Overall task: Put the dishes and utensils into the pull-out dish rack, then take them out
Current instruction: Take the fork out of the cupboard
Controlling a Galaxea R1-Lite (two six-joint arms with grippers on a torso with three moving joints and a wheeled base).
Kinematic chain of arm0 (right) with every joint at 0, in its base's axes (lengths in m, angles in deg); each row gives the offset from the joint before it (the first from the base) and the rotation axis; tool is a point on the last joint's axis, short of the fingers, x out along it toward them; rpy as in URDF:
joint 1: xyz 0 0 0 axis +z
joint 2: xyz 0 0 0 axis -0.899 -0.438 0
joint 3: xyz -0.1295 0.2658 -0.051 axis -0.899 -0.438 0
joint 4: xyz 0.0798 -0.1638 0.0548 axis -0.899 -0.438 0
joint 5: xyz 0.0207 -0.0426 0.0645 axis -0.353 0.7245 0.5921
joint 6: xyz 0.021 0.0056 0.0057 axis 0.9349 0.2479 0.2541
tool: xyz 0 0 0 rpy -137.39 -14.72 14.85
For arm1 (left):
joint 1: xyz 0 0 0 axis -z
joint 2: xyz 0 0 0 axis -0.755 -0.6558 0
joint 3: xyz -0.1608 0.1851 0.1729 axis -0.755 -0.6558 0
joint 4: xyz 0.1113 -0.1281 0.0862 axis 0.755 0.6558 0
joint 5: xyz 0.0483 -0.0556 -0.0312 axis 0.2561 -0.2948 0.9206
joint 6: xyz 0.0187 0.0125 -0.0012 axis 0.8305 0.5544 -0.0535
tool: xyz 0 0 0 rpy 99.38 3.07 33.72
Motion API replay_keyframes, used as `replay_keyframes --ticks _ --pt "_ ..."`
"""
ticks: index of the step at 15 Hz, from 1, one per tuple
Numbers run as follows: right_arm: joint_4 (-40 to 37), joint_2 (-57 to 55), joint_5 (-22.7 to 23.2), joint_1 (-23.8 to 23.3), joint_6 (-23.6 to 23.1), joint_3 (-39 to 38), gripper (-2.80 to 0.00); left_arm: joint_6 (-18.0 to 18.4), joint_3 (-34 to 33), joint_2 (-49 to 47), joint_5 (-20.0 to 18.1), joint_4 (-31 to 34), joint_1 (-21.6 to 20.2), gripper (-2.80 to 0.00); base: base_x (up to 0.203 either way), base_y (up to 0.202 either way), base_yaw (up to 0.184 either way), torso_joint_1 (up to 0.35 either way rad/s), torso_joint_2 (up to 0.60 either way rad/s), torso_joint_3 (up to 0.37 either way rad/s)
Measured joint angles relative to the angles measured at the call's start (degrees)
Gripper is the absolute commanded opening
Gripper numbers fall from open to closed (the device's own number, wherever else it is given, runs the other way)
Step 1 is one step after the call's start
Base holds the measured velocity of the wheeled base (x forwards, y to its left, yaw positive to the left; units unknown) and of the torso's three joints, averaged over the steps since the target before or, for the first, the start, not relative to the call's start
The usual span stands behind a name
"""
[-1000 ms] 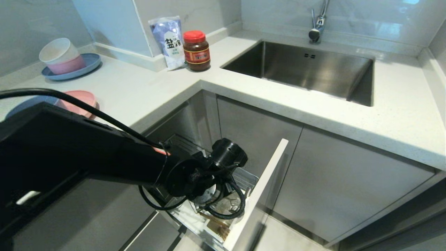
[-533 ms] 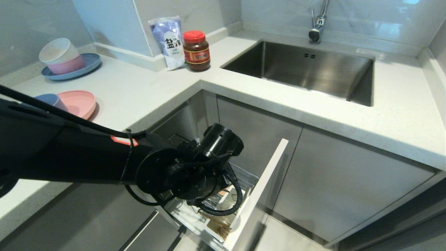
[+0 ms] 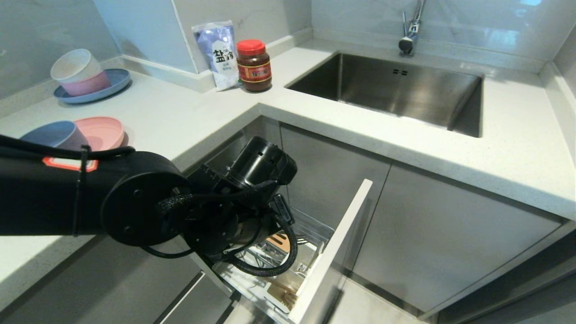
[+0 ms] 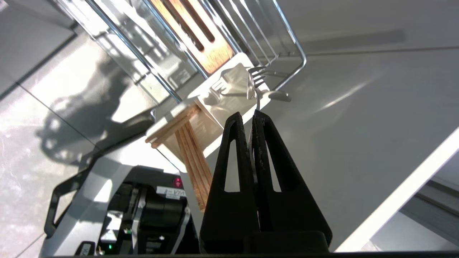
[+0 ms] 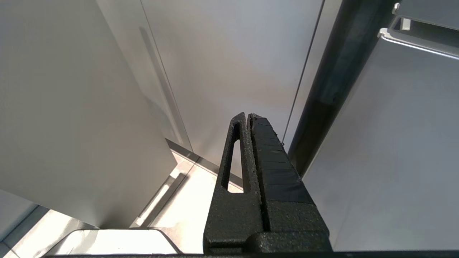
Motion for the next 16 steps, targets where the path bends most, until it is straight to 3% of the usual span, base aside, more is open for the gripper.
replay_keyframes --ticks 8,13,16 --pt "-0.01 0.00 0.01 0.02 0.00 0.00 -2.80 2.35 -0.14 6.13 4.36 0.22 0.47 -2.80 0.000 0.000 0.000 0.000 0.00 0.000" --pt "-0.01 0.00 0.01 0.00 -0.02 0.00 -2.80 7.54 0.85 13.63 12.05 0.00 0.94 -2.80 0.000 0.000 0.000 0.000 0.00 0.000" --pt "-0.02 0.00 0.00 0.00 -0.02 0.00 -2.80 10.69 2.48 18.47 14.15 -0.02 0.72 -2.80 0.000 0.000 0.000 0.000 0.00 0.000"
